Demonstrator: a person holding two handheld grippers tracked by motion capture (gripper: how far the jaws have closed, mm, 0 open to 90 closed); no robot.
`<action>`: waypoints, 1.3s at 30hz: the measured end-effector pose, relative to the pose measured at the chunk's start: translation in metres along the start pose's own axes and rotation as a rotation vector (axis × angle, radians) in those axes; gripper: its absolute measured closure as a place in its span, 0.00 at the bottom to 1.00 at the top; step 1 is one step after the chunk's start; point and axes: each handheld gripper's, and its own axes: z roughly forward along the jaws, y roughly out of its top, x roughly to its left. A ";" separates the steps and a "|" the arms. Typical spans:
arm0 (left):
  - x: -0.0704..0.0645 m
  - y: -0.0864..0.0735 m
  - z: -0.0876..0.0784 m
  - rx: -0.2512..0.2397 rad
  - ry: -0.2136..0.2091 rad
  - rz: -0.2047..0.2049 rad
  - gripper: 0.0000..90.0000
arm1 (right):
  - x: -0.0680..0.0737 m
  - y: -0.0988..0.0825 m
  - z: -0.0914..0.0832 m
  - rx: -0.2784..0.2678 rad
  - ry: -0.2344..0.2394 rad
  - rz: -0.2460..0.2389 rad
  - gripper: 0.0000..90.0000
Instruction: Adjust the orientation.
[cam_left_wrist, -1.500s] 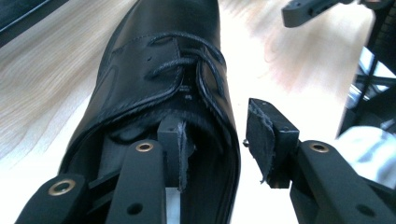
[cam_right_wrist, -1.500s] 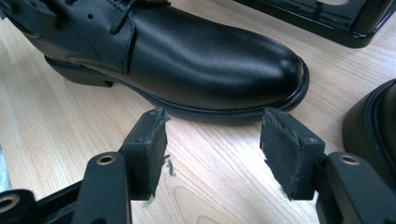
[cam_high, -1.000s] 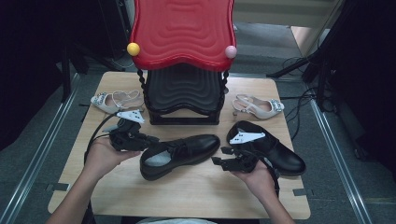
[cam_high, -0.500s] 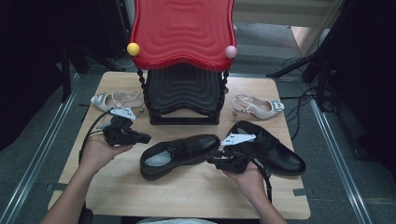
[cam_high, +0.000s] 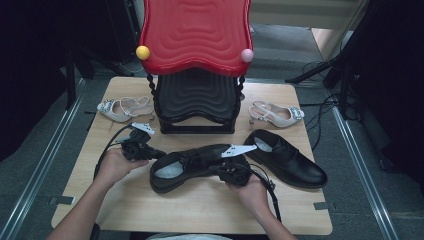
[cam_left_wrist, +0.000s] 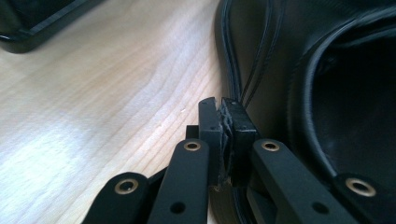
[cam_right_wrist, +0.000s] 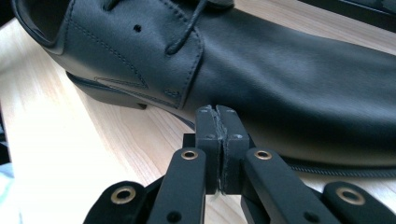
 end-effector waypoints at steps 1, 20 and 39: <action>0.000 0.000 0.000 0.000 0.000 0.000 0.98 | 0.001 0.000 0.002 -0.002 -0.008 -0.014 1.00; -0.018 0.001 0.012 0.020 -0.057 0.008 1.00 | -0.006 0.002 0.001 0.016 -0.026 0.002 1.00; -0.041 -0.003 0.028 0.010 -0.127 -0.034 1.00 | -0.020 0.009 -0.002 0.038 -0.044 0.072 1.00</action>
